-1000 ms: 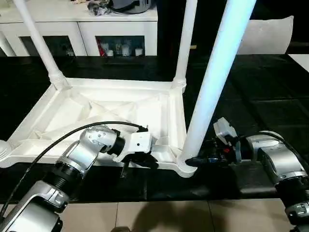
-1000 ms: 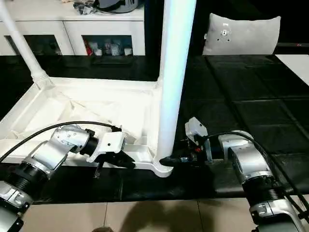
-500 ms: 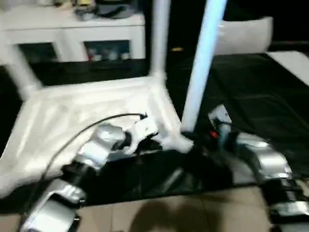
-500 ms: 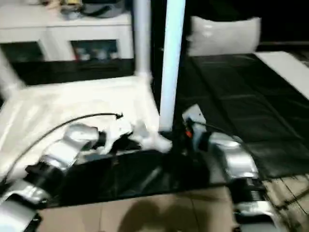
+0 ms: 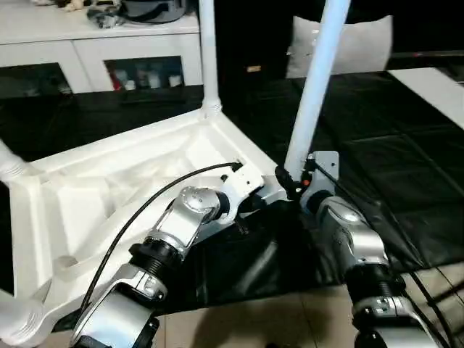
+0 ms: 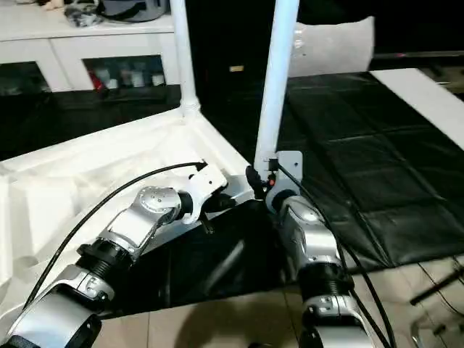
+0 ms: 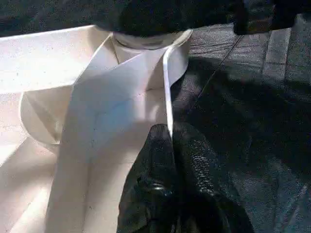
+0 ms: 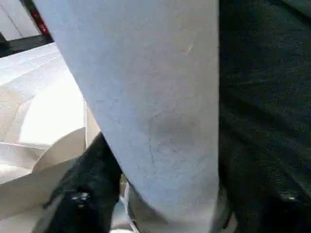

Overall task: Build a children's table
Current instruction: Rotate leg to tighten, then rotate table base

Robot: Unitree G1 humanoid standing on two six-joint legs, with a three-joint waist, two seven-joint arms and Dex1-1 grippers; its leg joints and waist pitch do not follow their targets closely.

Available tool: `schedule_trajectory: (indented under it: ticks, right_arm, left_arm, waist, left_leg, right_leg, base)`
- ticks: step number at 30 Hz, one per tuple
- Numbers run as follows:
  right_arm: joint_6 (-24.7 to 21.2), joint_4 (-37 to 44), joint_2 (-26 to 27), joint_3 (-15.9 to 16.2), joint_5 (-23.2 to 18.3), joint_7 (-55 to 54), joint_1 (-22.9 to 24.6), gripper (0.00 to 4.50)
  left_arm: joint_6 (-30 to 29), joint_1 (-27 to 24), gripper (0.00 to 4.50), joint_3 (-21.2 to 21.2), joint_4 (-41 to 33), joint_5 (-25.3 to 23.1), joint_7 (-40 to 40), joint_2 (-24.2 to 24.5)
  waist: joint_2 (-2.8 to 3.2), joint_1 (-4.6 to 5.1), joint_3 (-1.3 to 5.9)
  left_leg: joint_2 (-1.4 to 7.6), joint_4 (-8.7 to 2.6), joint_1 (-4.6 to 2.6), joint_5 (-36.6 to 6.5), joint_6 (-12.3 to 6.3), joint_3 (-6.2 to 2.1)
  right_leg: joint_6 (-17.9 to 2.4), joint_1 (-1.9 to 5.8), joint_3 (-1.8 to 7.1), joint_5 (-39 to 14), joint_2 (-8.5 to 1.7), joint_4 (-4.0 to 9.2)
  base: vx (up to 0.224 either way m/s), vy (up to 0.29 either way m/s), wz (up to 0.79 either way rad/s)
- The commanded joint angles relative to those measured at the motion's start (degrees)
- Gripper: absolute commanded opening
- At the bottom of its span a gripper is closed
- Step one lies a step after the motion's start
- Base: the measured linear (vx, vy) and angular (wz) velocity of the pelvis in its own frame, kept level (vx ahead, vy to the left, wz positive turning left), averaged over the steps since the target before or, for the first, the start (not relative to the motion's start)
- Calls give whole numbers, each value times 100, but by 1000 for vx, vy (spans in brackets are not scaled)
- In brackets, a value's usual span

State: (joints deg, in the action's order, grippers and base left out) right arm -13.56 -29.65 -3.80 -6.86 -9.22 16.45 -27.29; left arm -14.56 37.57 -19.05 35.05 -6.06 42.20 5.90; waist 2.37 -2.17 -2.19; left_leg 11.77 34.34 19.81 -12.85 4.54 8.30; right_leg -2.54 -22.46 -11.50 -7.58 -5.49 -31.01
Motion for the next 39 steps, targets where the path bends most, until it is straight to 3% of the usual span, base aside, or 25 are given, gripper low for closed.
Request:
schedule_trajectory:
  ticks: [1, 3, 4, 5, 6, 7, 10, 11, 12, 15, 17, 20, 22, 24, 25, 26, 27, 28, 29, 31, 32, 33, 37, 38, 39]
  right_arm:
    - [5, 233, -128, 42, -24, 214, 164, 331]
    - [17, 403, -273, 97, -5, 346, 291, 346]
    - [-74, 712, -497, 183, -3, 578, 511, 356]
    - [-63, 768, -540, 192, 2, 615, 554, 356]
    - [-43, 867, -614, 208, 12, 681, 629, 367]
    - [-97, 1138, -750, 203, -86, 902, 807, 380]
    - [-207, 1731, -1058, 271, -207, 1356, 1168, 401]
    - [-212, 1762, -1073, 275, -217, 1382, 1187, 410]
    - [-240, 1955, -1166, 297, -278, 1547, 1305, 422]
    - [-401, 2660, -1475, 545, -423, 2021, 1689, 444]
    - [-642, 3257, -1734, 939, -503, 2467, 1960, 450]
    - [-834, 3617, -1797, 1151, -560, 2612, 2074, 450]
    - [-899, 3711, -1702, 1263, -584, 2584, 2033, 450]
    - [-881, 3677, -1601, 1344, -546, 2546, 1958, 450]
    - [-857, 3596, -1477, 1431, -501, 2484, 1855, 450]
    - [-833, 3559, -1443, 1452, -483, 2473, 1825, 450]
    - [-711, 3419, -1331, 1515, -386, 2405, 1724, 450]
    - [-658, 3301, -1248, 1556, -320, 2316, 1636, 450]
    - [-646, 3261, -1222, 1563, -303, 2288, 1607, 450]
    - [-583, 3006, -1066, 1606, -196, 2114, 1412, 450]
    - [-571, 2919, -1016, 1618, -178, 2082, 1344, 450]
    - [-574, 2801, -945, 1648, -166, 2050, 1244, 450]
    - [-508, 2518, -839, 1696, -94, 1995, 1056, 450]
    - [-440, 2125, -725, 1724, -1, 1892, 817, 450]
    - [-424, 1782, -611, 1708, 43, 1775, 614, 450]
  left_arm:
    - [369, 188, 0, -105, 29, -134, 166, 157]
    - [594, 217, 0, -128, 162, -181, 246, 265]
    - [828, 257, 0, -133, 313, -238, 297, 391]
    - [889, 262, 0, -134, 335, -245, 309, 412]
    - [996, 272, 0, -134, 375, -256, 331, 448]
    - [1159, 278, 0, -96, 435, -233, 326, 499]
    - [1321, 235, 0, 44, 445, -74, 368, 538]
    - [1328, 231, 0, 50, 443, -66, 373, 541]
    - [1371, 210, 43, 86, 430, -14, 400, 556]
    - [1349, -11, 57, 143, 83, 188, 644, 618]
    - [1264, -278, 84, 312, -369, 362, 616, 662]
    - [1070, -514, 104, 443, -805, 480, 604, 811]
    - [861, -819, 129, 482, -1334, 459, 747, 1191]
    - [630, -1083, 143, 583, -1773, 506, 891, 1481]
    - [346, -1398, 144, 740, -2274, 590, 1048, 1806]
    - [271, -1469, 148, 784, -2375, 613, 1081, 1880]
    - [61, -1693, 160, 928, -2679, 667, 1173, 2114]
    - [-95, -1881, 174, 1052, -2920, 686, 1219, 2299]
    - [-141, -1933, 183, 1088, -2985, 691, 1230, 2348]
    - [-487, -2280, 183, 1324, -3453, 798, 1331, 2649]
    - [-602, -2385, 183, 1397, -3604, 848, 1375, 2737]
    - [-827, -2557, 183, 1487, -3890, 965, 1430, 2900]
    - [-1231, -2816, 183, 1542, -4378, 1229, 1579, 3147]
    - [-1516, -2959, 183, 1507, -4695, 1372, 1686, 3270]
    - [-1720, -3044, 183, 1466, -4893, 1459, 1760, 3337]
  waist:
    - [-7, -75, 479]
    - [-32, -145, 468]
    - [-42, -187, 436]
    - [-36, -208, 431]
    - [-73, -216, 429]
    - [-42, -264, 411]
    - [-69, -318, 390]
    - [-71, -331, 390]
    - [-73, -338, 401]
    - [-91, -328, 389]
    - [-77, -352, 388]
    - [-60, -337, 355]
    - [-39, -313, 341]
    - [-33, -290, 343]
    - [-23, -263, 330]
    - [-7, -248, 334]
    - [7, -240, 329]
    - [9, -221, 304]
    - [21, -233, 325]
    - [33, -231, 296]
    - [46, -250, 304]
    - [28, -242, 290]
    - [25, -254, 278]
    - [48, -244, 273]
    - [52, -230, 277]
  left_leg:
    - [136, -302, 84, 42, -576, -13]
    - [112, -269, 128, 306, -740, 7]
    - [105, -283, 119, 161, -749, 27]
    - [101, -285, 101, 66, -733, 39]
    - [107, -291, 97, -15, -703, 52]
    - [127, -316, 75, -168, -609, 55]
    - [143, -341, 45, -414, -467, 62]
    - [146, -347, 38, -437, -462, 58]
    - [152, -348, 53, -419, -465, 49]
    - [129, -349, 95, -461, -509, 48]
    - [148, -350, 84, -475, -510, 47]
    - [122, -359, 63, -682, -477, 66]
    - [154, -395, 76, -768, -378, 36]
    - [128, -380, 15, -906, -307, 49]
    - [153, -417, 73, -917, -258, 14]
    - [149, -416, 61, -917, -249, 17]
    - [143, -397, -13, -979, -238, 29]
    - [140, -420, 28, -1007, -246, 26]
    - [158, -412, 1, -1027, -202, 15]
    - [178, -448, 7, -1088, -182, -1]
    - [190, -438, -38, -1126, -152, 8]
    - [189, -459, -26, -1187, -132, -4]
    - [175, -477, -70, -1338, -96, -4]
    - [175, -501, -36, -1339, -104, -10]
    - [185, -502, -51, -1402, -81, -18]
  right_leg:
    - [-688, 408, 438, -870, -430, 171]
    - [-712, 399, 448, -594, -415, 122]
    - [-661, 387, 439, -869, -417, 162]
    - [-582, 385, 429, -1083, -408, 198]
    - [-496, 391, 428, -1256, -409, 213]
    - [-316, 370, 421, -1650, -406, 266]
    - [-134, 346, 413, -2009, -389, 329]
    - [-111, 356, 416, -2007, -389, 326]
    - [-105, 364, 423, -1956, -396, 303]
    - [-64, 376, 416, -1897, -389, 310]
    - [-127, 384, 414, -1922, -395, 308]
    - [-24, 329, 381, -2315, -364, 383]
    - [24, 333, 387, -2434, -380, 376]
    - [89, 287, 379, -2581, -361, 411]
    - [59, 332, 383, -2577, -398, 369]
    - [52, 317, 383, -2569, -382, 380]
    - [15, 256, 390, -2582, -366, 402]
    - [-19, 280, 388, -2607, -347, 408]
    - [-57, 270, 396, -2566, -371, 374]
    - [-150, 269, 428, -2503, -364, 362]
    - [-172, 241, 441, -2495, -370, 358]
    - [-236, 255, 460, -2450, -369, 332]
    - [-309, 256, 543, -2479, -381, 313]
    - [-315, 281, 541, -2439, -357, 295]
    - [-354, 267, 545, -2459, -370, 274]
  base:
    - [0, 0, 0]
    - [0, 0, 0]
    - [0, 0, 0]
    - [0, 0, 0]
    - [0, 0, 0]
    - [0, 0, 0]
    - [0, 0, 0]
    - [0, 0, 0]
    - [0, 0, 0]
    - [0, 0, 0]
    - [0, 0, 0]
    - [0, 0, 0]
    - [0, 0, 0]
    - [0, 0, 0]
    - [0, 0, 0]
    - [0, 0, 0]
    - [0, 0, 0]
    - [0, 0, 0]
    - [0, 0, 0]
    - [0, 0, 0]
    - [0, 0, 0]
    - [0, 0, 0]
    - [0, 0, 0]
    - [0, 0, 0]
    - [0, 0, 0]
